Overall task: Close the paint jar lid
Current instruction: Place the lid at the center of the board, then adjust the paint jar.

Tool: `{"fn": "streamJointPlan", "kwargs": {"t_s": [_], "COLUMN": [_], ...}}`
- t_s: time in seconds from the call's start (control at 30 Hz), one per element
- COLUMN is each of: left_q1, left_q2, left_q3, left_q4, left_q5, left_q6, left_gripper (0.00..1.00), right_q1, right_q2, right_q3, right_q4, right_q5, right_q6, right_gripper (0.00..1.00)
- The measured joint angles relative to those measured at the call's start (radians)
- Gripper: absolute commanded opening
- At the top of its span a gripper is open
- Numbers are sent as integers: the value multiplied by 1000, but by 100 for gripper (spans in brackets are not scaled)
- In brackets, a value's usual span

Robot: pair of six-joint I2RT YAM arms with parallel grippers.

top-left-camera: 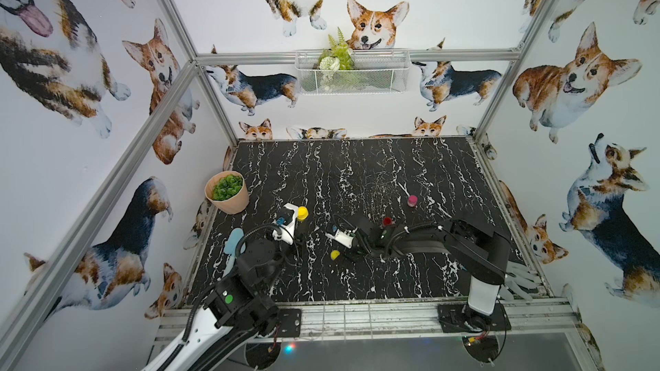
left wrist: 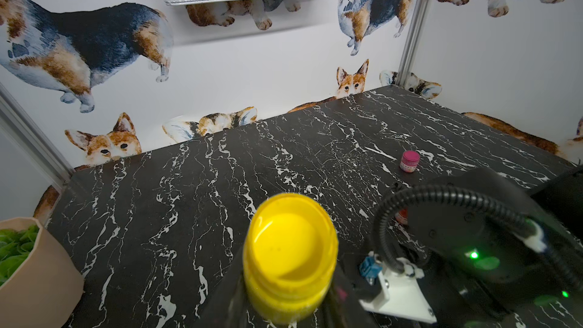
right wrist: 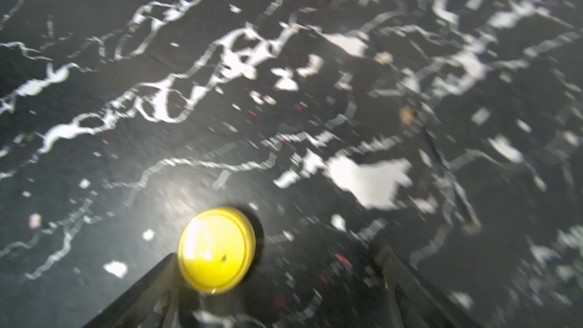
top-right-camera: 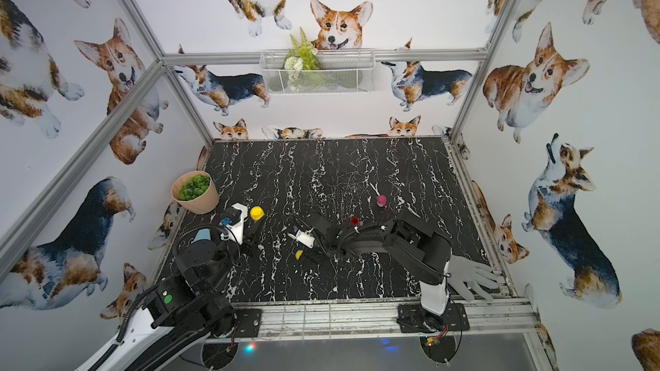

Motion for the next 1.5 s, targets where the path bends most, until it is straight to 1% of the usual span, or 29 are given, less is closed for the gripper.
{"fn": "streamJointPlan", "kwargs": {"t_s": [0.2,0.3,0.4,0.53,0.67,0.8,0.87,1.0,1.17,1.3,1.5], "left_q1": [0,0,0,0,0,0,0,0,0,0,0], "left_q2": [1,1,5,11,21,18,13,22,45,63,81], "left_q3": [0,0,-5,-31,-63,-95,-108,-116,-123,-135,-139], "left_q4": [0,0,2,16,41,74,96,121,149,160,182], "left_q5": [0,0,0,1,25,63,91,136,177,192,208], "left_q6": [0,0,-1,-2,-6,-10,-9,-9,-8,-5,0], "left_gripper": [28,28,28,28,28,28,28,28,28,28,28], "right_q1": [-17,-15,-10,-8,-8,10,48,107,108,109,109], "right_q2": [-4,-17,-58,-151,-216,-282,-314,-324,-373,-404,-374], "right_q3": [47,67,73,115,221,292,305,341,335,359,444], "right_q4": [-84,-155,-241,-337,-425,-455,-455,-455,-434,-412,-410], "right_q5": [-68,-103,-122,-121,-61,-3,35,107,203,238,233], "right_q6": [-27,-42,-44,-39,4,35,34,30,39,55,65], "right_gripper": [100,100,100,97,90,91,92,92,91,90,90]}}
